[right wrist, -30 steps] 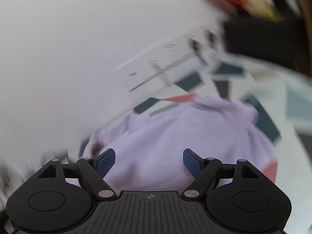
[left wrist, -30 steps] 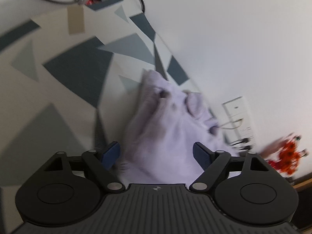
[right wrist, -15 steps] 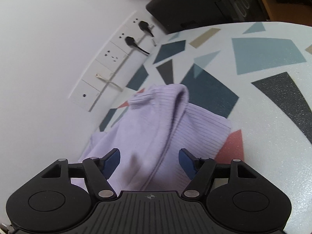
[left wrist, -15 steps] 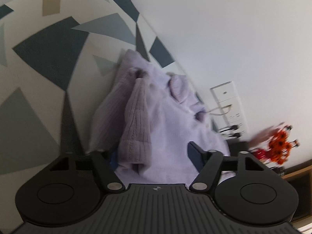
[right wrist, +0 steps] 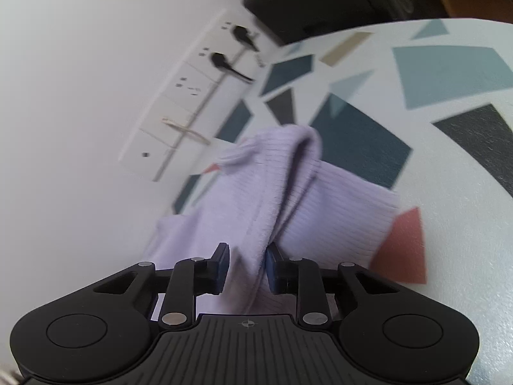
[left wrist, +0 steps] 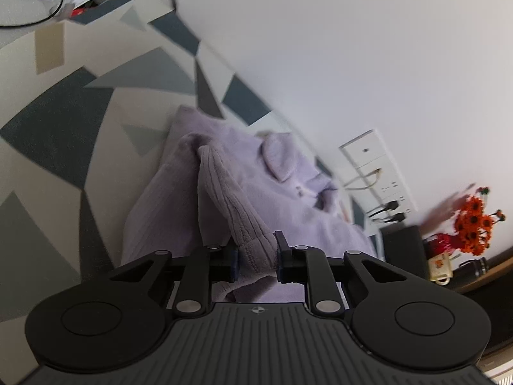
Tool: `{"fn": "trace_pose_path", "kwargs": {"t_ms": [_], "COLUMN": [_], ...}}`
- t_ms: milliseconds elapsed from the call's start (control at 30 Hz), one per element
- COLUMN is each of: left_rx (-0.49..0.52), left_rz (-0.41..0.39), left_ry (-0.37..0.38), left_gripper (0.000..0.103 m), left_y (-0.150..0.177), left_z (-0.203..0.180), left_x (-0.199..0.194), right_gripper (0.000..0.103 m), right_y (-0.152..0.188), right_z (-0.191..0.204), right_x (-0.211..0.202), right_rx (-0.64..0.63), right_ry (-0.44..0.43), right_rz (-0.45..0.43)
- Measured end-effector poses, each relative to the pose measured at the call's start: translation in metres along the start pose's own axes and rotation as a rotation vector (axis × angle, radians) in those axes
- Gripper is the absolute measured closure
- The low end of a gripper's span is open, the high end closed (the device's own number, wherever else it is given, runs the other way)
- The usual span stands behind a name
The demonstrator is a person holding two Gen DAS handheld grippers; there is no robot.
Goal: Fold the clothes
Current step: 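Grasp the folded hoodie edge with both tools side by side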
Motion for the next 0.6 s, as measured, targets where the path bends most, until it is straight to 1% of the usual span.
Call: {"fn": "trace_pose_path", "kwargs": {"t_ms": [33, 67, 100, 167, 233, 267, 300, 333, 367, 400, 467, 500, 600], "left_rx": [-0.009, -0.020, -0.027, -0.020, -0.016, -0.019, -0.026, -0.035, -0.043, -0.049, -0.041, -0.035, -0.030], "left_rz": [0.018, 0.044, 0.057, 0.050, 0.051, 0.049, 0.044, 0.039, 0.034, 0.023, -0.017, -0.036, -0.078], "left_ry": [-0.014, -0.024, -0.027, -0.026, -0.041, -0.047, -0.047, -0.044, -0.040, -0.037, -0.038, -0.036, -0.002], "left_gripper": [0.066, 0.045, 0.039, 0.039, 0.043, 0.049, 0.065, 0.079, 0.092, 0.092, 0.094, 0.094, 0.094], "left_y": [0.000, 0.002, 0.004, 0.009, 0.013, 0.014, 0.014, 0.013, 0.012, 0.011, 0.008, 0.007, -0.001], "left_z": [0.002, 0.005, 0.008, 0.011, 0.014, 0.016, 0.018, 0.019, 0.021, 0.021, 0.018, 0.016, 0.006], "left_x": [0.003, 0.005, 0.007, 0.009, 0.013, 0.015, 0.016, 0.015, 0.014, 0.011, 0.003, -0.002, -0.012], "right_gripper": [0.073, 0.072, 0.072, 0.071, 0.071, 0.071, 0.071, 0.071, 0.074, 0.076, 0.091, 0.094, 0.095], "right_y": [0.000, 0.001, 0.003, 0.006, 0.007, 0.006, 0.005, 0.003, 0.001, -0.001, -0.006, -0.008, -0.016], "right_z": [-0.002, -0.005, -0.008, -0.012, -0.015, -0.017, -0.019, -0.020, -0.015, -0.009, 0.002, 0.008, 0.025], "right_x": [0.002, 0.003, 0.005, 0.007, 0.010, 0.012, 0.014, 0.017, 0.015, 0.013, 0.009, 0.007, 0.000], "right_rx": [0.015, 0.032, 0.049, 0.061, 0.074, 0.082, 0.095, 0.107, 0.089, 0.068, 0.025, 0.003, -0.062], "right_ry": [0.004, 0.005, 0.004, 0.002, -0.001, -0.004, -0.006, -0.008, -0.013, -0.019, -0.030, -0.036, -0.052], "right_rz": [0.017, 0.028, 0.038, 0.043, 0.042, 0.038, 0.039, 0.040, 0.034, 0.028, 0.015, 0.008, -0.011]}}
Point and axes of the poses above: each gripper's, at about its wrist camera, not at the fingertips, and x roughly the way its jaws point, z to its left, y to its underside, the point moved 3 cm from there along x, roughly the way its jaws point, and after that the axes turned 4 degrees about y, right-handed, at the moved point
